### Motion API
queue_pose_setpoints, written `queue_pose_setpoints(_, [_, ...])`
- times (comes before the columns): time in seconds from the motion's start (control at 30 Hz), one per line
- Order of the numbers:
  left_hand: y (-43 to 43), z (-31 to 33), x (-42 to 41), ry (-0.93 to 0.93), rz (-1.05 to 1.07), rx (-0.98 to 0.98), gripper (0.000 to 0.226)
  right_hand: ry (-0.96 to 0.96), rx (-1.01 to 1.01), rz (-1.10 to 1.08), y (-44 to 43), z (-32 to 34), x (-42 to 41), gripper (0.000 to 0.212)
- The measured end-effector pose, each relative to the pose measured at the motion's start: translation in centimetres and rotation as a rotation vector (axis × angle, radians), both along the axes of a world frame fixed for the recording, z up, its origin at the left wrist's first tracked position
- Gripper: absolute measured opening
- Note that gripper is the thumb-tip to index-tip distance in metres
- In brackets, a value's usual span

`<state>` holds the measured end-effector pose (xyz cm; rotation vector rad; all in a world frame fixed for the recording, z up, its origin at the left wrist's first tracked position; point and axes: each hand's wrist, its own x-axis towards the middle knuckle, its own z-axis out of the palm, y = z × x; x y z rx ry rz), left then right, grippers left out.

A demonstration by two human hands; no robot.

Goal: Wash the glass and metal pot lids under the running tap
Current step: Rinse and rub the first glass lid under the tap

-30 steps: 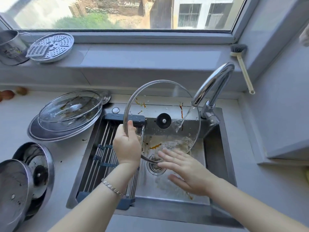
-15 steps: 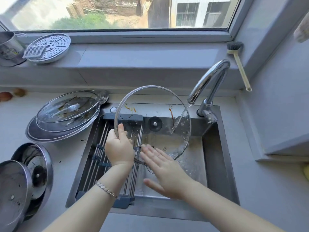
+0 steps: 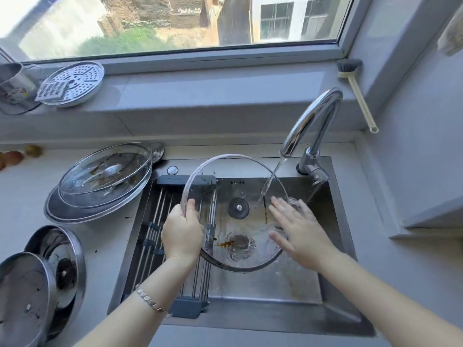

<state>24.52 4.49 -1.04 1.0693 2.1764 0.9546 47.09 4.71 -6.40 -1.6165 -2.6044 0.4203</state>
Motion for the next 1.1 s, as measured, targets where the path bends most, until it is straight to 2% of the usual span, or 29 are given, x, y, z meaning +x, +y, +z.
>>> queue_pose_setpoints(0.1, [-0.4,-0.8,-0.2,-0.093,-0.005,-0.130,0.041,0.415,-0.114,-0.268,-0.9,0.1,0.9,0.063])
queue_pose_setpoints(0.13, [-0.6,-1.3,-0.2,-0.100,-0.011,-0.184,0.041,0.561,-0.192,-0.427,-1.3,0.4,0.8,0.070])
queue_pose_setpoints(0.2, [-0.9,-3.0,-0.5,-0.119,-0.031,-0.282,0.042,0.824,-0.543,-0.768,-1.3,0.2,1.1,0.080])
queue_pose_setpoints(0.27, [-1.0,-4.8,-0.9,-0.192,-0.054,-0.394,0.042,1.019,-0.887,-0.943,-1.2,0.1,1.5,0.058])
queue_pose_setpoints(0.3, [-1.1,-5.3,-0.8,-0.226,-0.086,-0.459,0.041,1.077,-0.966,-0.984,-1.2,0.2,1.6,0.043])
queue_pose_setpoints(0.37, [-1.5,-5.5,-0.1,-0.156,-0.200,-0.606,0.045,1.112,-0.994,-1.029,-1.4,0.8,1.8,0.028])
queue_pose_setpoints(0.43, [-2.2,-4.9,1.3,0.152,-0.395,-0.729,0.063,1.078,-0.969,-1.073,-1.4,1.5,2.1,0.026])
queue_pose_setpoints(0.47, [-2.7,-4.5,2.2,0.311,-0.529,-0.711,0.072,1.035,-0.947,-1.094,-1.3,1.8,2.3,0.024])
queue_pose_setpoints(0.5, [-3.4,-3.8,3.2,0.387,-0.683,-0.628,0.080,1.002,-0.928,-1.113,-1.3,2.1,2.2,0.021])
queue_pose_setpoints(0.57, [-4.7,-2.1,6.0,0.338,-0.999,-0.489,0.094,0.894,-0.882,-1.131,-1.1,2.4,2.1,0.018])
queue_pose_setpoints(0.6, [-5.2,-1.6,7.4,0.311,-1.130,-0.481,0.102,0.833,-0.852,-1.119,-1.0,2.6,2.1,0.015])
queue_pose_setpoints(0.67, [-5.7,-1.6,9.6,0.310,-1.222,-0.454,0.108,0.728,-0.801,-1.092,-0.7,3.8,1.7,0.009])
queue_pose_setpoints(0.7, [-5.7,-1.9,10.3,0.301,-1.174,-0.369,0.097,0.684,-0.786,-1.074,-0.5,4.7,1.5,0.012])
queue_pose_setpoints(0.73, [-5.7,-2.3,10.7,0.255,-1.094,-0.250,0.078,0.653,-0.762,-1.047,-0.4,5.2,1.3,0.019])
queue_pose_setpoints(0.77, [-5.6,-2.5,10.8,0.170,-1.016,-0.136,0.060,0.622,-0.715,-1.016,-0.2,5.8,1.2,0.026])
queue_pose_setpoints(0.8, [-5.6,-2.6,10.7,0.080,-0.956,-0.036,0.051,0.611,-0.656,-0.984,-0.1,5.9,1.2,0.032])
queue_pose_setpoints(0.93, [-4.2,-1.3,9.6,-0.246,-0.746,0.104,0.022,0.762,-0.569,-0.903,0.3,6.6,1.0,0.072])
queue_pose_setpoints(0.97, [-3.4,-0.8,9.4,-0.379,-0.638,0.113,0.016,0.798,-0.526,-0.874,0.4,6.6,0.7,0.074])
queue_pose_setpoints(1.03, [-1.9,0.5,9.0,-0.644,-0.413,0.086,0.016,0.806,-0.416,-0.768,0.7,6.3,-0.4,0.058])
queue_pose_setpoints(1.1, [-0.9,1.1,8.6,-0.825,-0.280,0.031,0.024,0.686,-0.336,-0.677,1.3,5.6,-2.0,0.053])
